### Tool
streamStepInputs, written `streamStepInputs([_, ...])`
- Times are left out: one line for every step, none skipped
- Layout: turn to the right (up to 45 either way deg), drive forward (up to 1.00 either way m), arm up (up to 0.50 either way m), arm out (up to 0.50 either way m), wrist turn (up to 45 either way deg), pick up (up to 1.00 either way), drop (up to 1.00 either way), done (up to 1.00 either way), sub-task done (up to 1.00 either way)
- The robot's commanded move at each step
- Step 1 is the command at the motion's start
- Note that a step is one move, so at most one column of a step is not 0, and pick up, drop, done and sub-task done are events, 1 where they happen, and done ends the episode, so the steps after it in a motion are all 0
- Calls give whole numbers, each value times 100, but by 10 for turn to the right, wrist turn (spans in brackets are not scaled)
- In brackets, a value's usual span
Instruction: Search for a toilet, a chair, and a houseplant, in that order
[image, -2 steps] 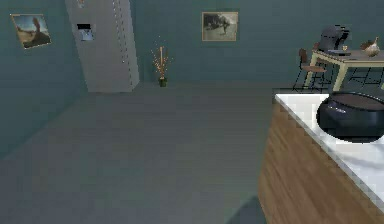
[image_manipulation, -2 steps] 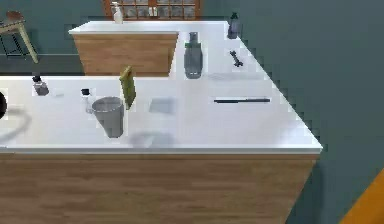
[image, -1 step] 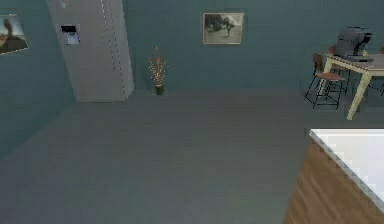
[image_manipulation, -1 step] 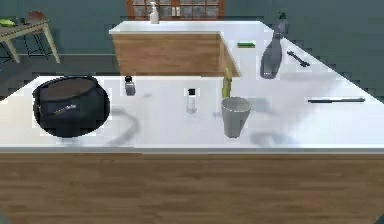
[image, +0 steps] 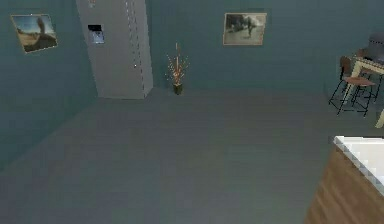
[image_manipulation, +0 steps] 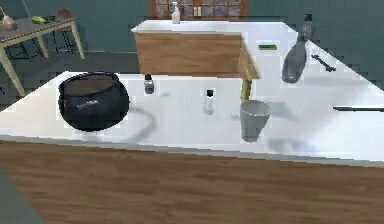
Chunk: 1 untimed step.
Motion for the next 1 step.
streamStepInputs([0,100,0,0,0,0,0,0,0])
